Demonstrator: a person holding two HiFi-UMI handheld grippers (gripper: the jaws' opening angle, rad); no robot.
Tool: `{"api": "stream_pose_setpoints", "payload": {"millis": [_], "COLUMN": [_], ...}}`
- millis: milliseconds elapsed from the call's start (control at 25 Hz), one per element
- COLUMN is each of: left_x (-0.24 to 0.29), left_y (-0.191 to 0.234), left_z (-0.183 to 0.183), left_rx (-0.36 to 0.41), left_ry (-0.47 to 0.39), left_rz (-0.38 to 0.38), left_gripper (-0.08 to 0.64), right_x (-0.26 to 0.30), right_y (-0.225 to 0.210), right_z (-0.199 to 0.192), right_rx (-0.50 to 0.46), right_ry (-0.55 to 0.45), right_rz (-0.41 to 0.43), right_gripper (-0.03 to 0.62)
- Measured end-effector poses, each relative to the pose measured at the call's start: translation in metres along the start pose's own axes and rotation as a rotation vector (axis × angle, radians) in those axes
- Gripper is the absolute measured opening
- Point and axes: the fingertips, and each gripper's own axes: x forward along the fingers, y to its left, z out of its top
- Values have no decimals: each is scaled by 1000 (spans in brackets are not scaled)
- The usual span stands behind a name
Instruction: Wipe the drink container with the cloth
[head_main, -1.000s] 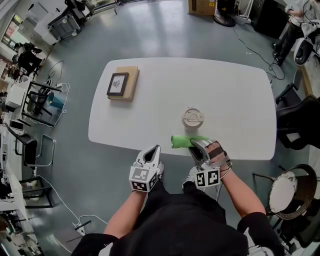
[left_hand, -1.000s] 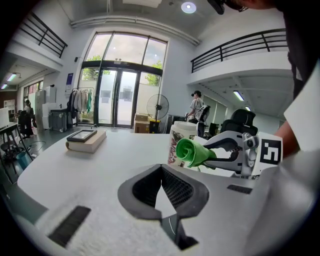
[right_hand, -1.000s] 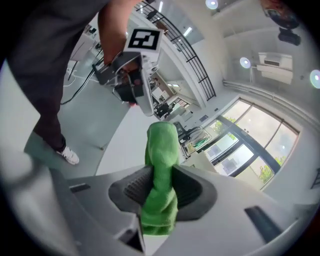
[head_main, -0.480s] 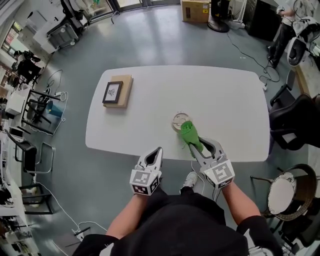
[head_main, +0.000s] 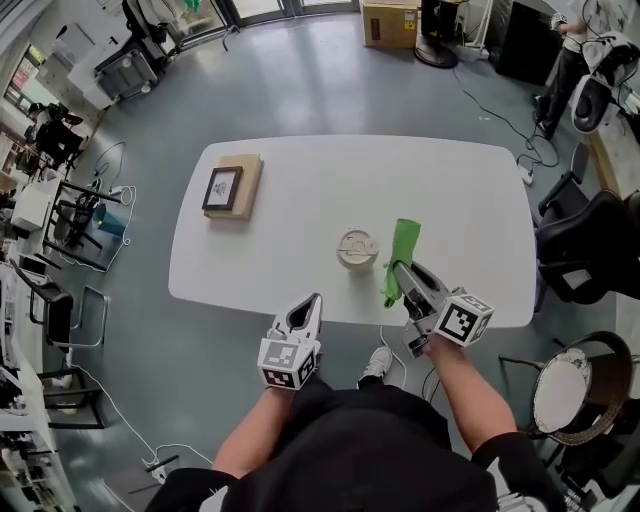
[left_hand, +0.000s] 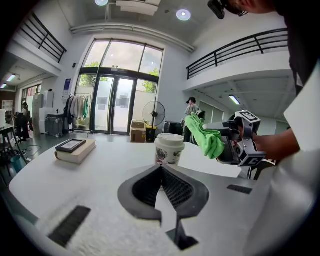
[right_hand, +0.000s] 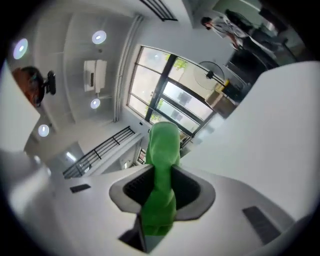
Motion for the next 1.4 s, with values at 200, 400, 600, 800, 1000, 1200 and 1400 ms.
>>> {"api": "stream_pose_setpoints", "payload": {"millis": [200, 400, 600, 800, 1000, 1200, 1400], "left_x": [0, -1, -3, -6, -2, 8, 17], "left_y": [1, 7, 12, 21, 25, 23, 27], "left_z": [-9, -16, -21, -25, -30, -34, -24], "left_rx": [-3, -8, -13, -9, -14, -17, 11], "left_ry": [18, 31, 39, 45, 60, 71, 56], "left_rz": [8, 21, 28, 46, 54, 51, 53], "left_gripper": [14, 14, 14, 14, 14, 14, 14], "right_x": [10, 16, 29, 39, 50, 54, 55], "right_y": [-32, -54, -65, -76, -77, -85, -94], "right_z": [-5, -17, -28, -40, -45, -54, -67], "right_rx": [256, 391, 412, 410, 389, 290, 165], "right_ry": [34, 64, 122, 195, 251, 292, 356], "right_rz": [32, -42, -84, -118, -75, -80, -132], "right_gripper": [109, 109, 107, 106, 107, 107, 107]}}
